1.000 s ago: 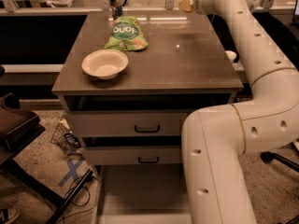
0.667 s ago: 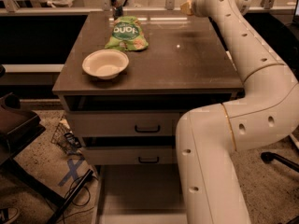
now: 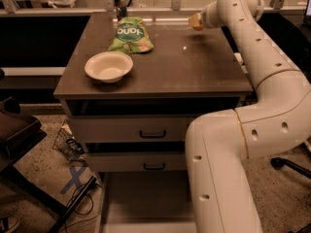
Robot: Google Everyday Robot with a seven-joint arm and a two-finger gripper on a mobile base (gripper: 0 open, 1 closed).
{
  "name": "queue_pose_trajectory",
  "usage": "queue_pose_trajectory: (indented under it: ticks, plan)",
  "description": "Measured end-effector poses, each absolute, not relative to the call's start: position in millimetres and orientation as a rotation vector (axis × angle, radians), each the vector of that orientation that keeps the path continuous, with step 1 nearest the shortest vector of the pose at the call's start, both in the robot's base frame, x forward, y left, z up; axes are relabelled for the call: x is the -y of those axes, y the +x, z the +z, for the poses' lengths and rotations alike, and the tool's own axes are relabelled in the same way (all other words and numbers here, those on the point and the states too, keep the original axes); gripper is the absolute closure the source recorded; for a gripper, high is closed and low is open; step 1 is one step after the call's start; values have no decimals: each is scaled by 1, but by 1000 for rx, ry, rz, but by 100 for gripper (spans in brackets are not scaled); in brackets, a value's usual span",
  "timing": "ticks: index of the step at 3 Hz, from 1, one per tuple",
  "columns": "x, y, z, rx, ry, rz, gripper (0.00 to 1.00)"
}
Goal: Pick orange from top drawer and place on counter
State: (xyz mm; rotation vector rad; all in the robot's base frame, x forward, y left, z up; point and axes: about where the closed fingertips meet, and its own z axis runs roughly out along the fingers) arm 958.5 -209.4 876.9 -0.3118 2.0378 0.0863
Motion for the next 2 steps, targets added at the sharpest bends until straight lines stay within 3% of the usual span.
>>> queue_pose_trajectory:
  ticks: [2]
  plan:
    - [190, 934, 828, -2192, -299, 275, 100]
